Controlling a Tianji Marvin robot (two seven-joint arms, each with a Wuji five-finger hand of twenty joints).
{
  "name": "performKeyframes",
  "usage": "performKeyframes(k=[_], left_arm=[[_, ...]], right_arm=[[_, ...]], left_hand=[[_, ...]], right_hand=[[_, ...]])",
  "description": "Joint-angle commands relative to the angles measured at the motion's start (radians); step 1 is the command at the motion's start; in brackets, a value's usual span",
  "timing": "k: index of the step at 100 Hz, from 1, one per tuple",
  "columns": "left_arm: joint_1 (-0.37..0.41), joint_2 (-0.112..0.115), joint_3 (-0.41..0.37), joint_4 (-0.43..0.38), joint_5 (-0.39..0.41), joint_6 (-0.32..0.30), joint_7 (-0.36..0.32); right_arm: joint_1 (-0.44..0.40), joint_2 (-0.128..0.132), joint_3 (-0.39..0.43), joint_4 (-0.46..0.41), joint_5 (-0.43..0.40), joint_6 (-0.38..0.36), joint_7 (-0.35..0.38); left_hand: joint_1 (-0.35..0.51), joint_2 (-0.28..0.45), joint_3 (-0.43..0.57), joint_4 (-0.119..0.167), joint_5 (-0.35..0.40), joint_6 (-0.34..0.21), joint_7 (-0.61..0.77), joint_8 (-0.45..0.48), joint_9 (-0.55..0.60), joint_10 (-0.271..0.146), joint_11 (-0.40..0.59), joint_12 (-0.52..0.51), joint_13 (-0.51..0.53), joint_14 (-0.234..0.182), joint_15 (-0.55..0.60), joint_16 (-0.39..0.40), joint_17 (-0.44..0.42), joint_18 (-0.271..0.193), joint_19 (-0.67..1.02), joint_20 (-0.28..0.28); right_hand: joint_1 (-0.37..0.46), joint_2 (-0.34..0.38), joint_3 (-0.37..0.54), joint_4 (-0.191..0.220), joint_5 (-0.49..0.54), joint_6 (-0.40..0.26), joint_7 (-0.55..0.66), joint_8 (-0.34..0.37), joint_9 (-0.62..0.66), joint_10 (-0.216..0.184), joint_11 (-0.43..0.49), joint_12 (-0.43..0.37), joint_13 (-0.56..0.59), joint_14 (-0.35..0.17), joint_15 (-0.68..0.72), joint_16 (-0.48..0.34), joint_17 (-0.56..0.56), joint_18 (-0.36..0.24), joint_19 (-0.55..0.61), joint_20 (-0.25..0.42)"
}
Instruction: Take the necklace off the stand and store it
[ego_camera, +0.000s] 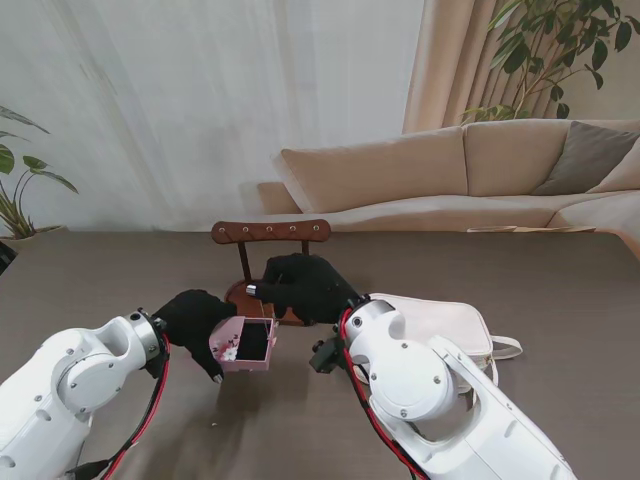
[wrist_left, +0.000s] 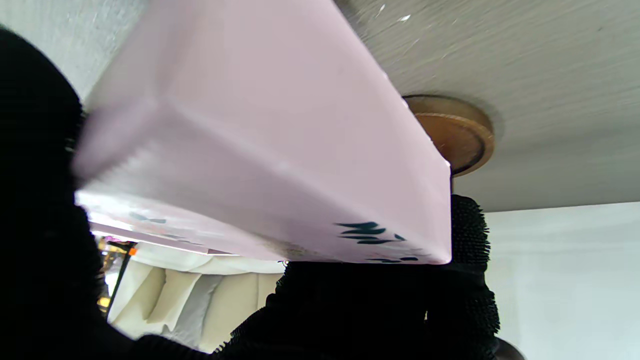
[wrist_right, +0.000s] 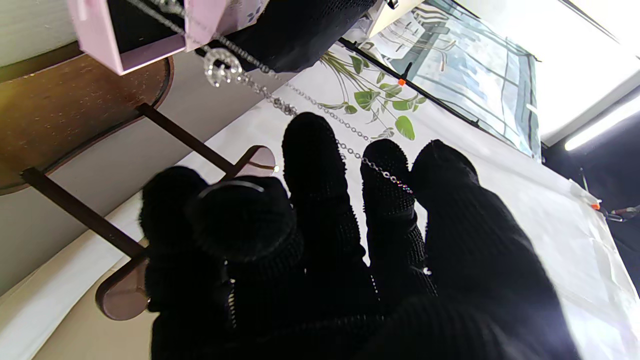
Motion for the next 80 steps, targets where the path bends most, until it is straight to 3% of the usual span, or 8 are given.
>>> performKeyframes(k=[1, 30, 80], left_arm=[[-0.013, -0.011, 0.010, -0.010, -0.008, -0.010, -0.016], [-0.032, -0.015, 0.040, -0.029, -0.017, -0.023, -0.003], [-0.039, -0.018, 0.050, -0.066, -0.023, -0.022, 0.002]], right_arm=[[0.011, -0.017, -0.012, 0.011, -0.002, 0.010, 0.007], [0.057, -0.032, -0.058, 0.066, -0.008, 0.031, -0.010], [0.077, -0.026, -0.082, 0.148, -0.033, 0.002, 0.013]], left_hand=[[0.467, 0.155, 0.526, 0.026, 0.112, -0.242, 0.748, 0.028, 0.153, -0.174, 0.131, 0.032, 0.097, -0.067, 0.431, 0.096, 0.025, -0.088, 0.086, 0.035], [0.468, 0.153, 0.526, 0.025, 0.112, -0.245, 0.748, 0.028, 0.155, -0.172, 0.130, 0.031, 0.099, -0.067, 0.437, 0.092, 0.029, -0.086, 0.090, 0.036], [0.467, 0.154, 0.523, 0.024, 0.112, -0.244, 0.748, 0.028, 0.155, -0.171, 0.130, 0.032, 0.105, -0.071, 0.446, 0.084, 0.033, -0.084, 0.095, 0.036]], right_hand=[[-0.001, -0.023, 0.019, -0.023, 0.016, -0.016, 0.003, 0.018, 0.033, -0.026, -0.011, 0.016, 0.033, -0.025, 0.026, 0.010, 0.183, -0.008, 0.051, -0.021], [-0.003, -0.022, 0.020, -0.022, 0.016, -0.019, 0.004, 0.017, 0.033, -0.028, -0.011, 0.017, 0.033, -0.026, 0.026, 0.010, 0.183, -0.008, 0.051, -0.021], [-0.009, -0.021, 0.023, -0.021, 0.008, -0.026, 0.007, 0.010, 0.014, -0.026, -0.015, 0.016, 0.031, -0.021, 0.005, 0.001, 0.160, -0.009, 0.041, -0.023]])
